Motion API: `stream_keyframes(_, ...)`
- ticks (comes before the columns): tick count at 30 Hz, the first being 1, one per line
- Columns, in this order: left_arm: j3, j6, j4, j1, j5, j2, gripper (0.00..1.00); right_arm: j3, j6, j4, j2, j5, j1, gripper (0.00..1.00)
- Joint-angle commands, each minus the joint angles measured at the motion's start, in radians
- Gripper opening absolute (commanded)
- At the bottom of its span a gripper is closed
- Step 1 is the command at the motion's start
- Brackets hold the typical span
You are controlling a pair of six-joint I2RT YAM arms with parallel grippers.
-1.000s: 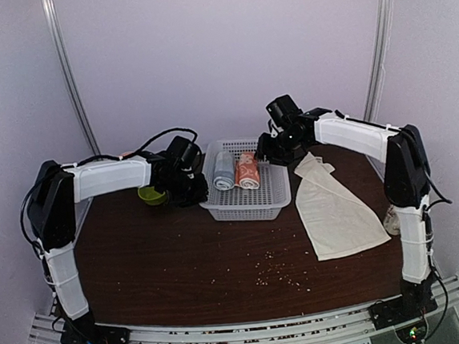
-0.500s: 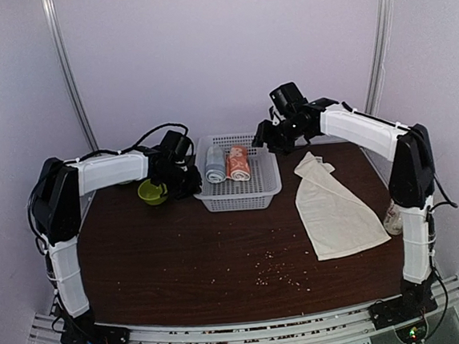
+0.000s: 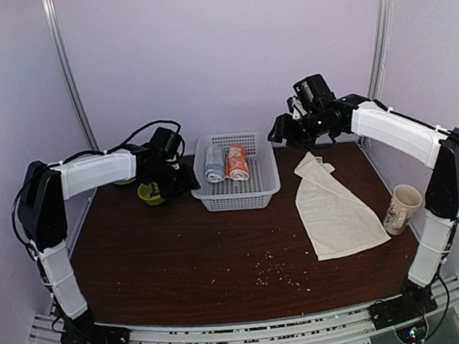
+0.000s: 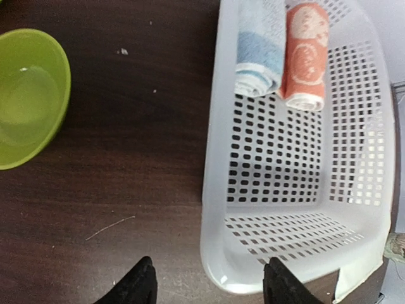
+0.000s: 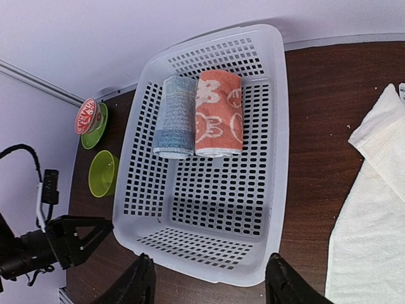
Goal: Roll the towels
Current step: Move the bin to the center of the board.
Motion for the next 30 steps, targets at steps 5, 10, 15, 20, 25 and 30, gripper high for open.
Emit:
stream_keyframes(5, 0.036, 0.060, 0.087, -0.029, -0.052, -0.157, 0.51, -0.239, -0.043, 0.103, -0.199, 0.065, -0.011, 0.60)
stream_keyframes(10, 0.154, 0.131, 0.098, -0.058, -0.043, -0.117, 0.43, -0.428, -0.083, 0.080, -0.303, 0.149, -0.018, 0.60)
stream_keyframes(15, 0.022, 0.168, 0.099, -0.089, -0.098, -0.218, 0.44, -0.715, -0.100, 0.108, -0.410, 0.164, 0.020, 0.58)
stream_keyframes(20, -0.133, 0.129, 0.104, -0.091, -0.114, -0.282, 0.46, -0.928, -0.031, 0.163, -0.474, 0.181, 0.080, 0.58)
stream_keyframes(25, -0.186, 0.104, 0.088, -0.090, -0.143, -0.297, 0.42, -0.998, 0.023, 0.189, -0.501, 0.178, 0.110, 0.56)
stream_keyframes(30, -0.316, 0.104, 0.168, -0.129, -0.079, -0.336, 0.24, -1.016, 0.015, 0.141, -0.534, 0.200, 0.160, 0.56)
